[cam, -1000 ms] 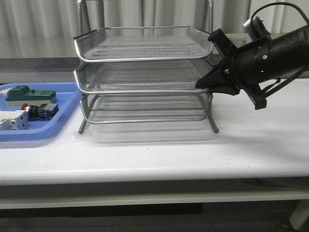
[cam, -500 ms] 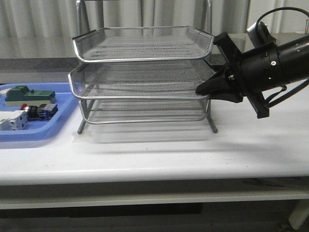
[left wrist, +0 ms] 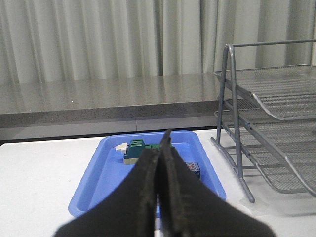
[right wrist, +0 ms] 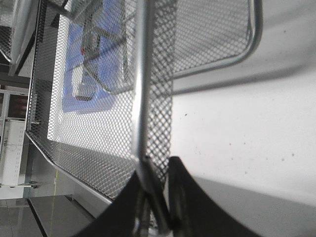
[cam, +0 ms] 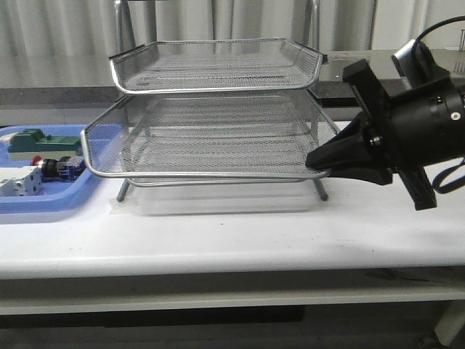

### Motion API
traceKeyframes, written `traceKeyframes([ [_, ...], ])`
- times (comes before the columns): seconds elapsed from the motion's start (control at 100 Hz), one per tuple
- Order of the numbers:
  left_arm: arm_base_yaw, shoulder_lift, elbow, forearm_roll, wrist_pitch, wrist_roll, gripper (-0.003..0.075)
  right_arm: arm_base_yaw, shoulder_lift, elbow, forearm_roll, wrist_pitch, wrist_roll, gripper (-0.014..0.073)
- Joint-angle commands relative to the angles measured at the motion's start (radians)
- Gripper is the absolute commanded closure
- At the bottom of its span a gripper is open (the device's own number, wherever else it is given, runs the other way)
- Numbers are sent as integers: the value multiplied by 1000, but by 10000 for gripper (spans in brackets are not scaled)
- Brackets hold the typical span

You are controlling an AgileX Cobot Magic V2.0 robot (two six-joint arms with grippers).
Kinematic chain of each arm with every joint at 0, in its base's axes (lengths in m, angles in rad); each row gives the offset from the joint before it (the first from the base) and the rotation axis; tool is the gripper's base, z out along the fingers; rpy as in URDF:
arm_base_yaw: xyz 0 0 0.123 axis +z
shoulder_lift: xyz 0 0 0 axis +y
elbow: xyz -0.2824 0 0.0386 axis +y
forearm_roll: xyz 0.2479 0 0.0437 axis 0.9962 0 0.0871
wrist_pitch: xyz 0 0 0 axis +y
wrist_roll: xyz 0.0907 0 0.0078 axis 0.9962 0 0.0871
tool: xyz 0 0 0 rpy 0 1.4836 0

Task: Place button on rack with both arms
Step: 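Pull the middle wire tier toward the robot with the right gripper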

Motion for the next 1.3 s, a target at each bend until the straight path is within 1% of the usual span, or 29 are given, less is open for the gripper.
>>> traceKeyframes([
  [0.0, 0, -32, 33, -9, -76, -9, 741, 11, -54, 46, -67, 70, -5, 662],
  [0.26, 0, -32, 33, -9, -76, -9, 741, 11, -107, 94, -67, 68, -9, 660],
  [0.33, 0, -32, 33, -9, -76, -9, 741, 11, -110, 95, -67, 69, -10, 629],
  [0.4, 0, -32, 33, -9, -76, -9, 741, 11, -114, 95, -67, 70, -10, 541],
  [0.45, 0, -32, 33, -9, -76, -9, 741, 11, -119, 95, -67, 70, -10, 450],
  [0.5, 0, -32, 33, -9, -76, -9, 741, 11, -126, 95, -66, 72, -10, 334],
  [0.52, 0, -32, 33, -9, -76, -9, 741, 11, -128, 95, -66, 72, -10, 305],
  [0.57, 0, -32, 33, -9, -76, -9, 741, 11, -138, 95, -64, 76, -10, 199],
  [0.64, 0, -32, 33, -9, -76, -9, 741, 11, -155, 95, -64, 76, -10, 124],
  [0.8, 0, -32, 33, -9, -76, -9, 741, 11, -204, 96, -73, 75, 3, 120],
  [0.89, 0, -32, 33, -9, -76, -9, 741, 11, -233, 98, -115, 70, 47, 120],
  [1.1, 0, -32, 33, -9, -76, -9, 741, 11, -316, 98, -371, -11, 204, 120],
  [1.29, 0, -32, 33, -9, -76, -9, 741, 11, -468, 98, -601, -113, 377, 120],
])
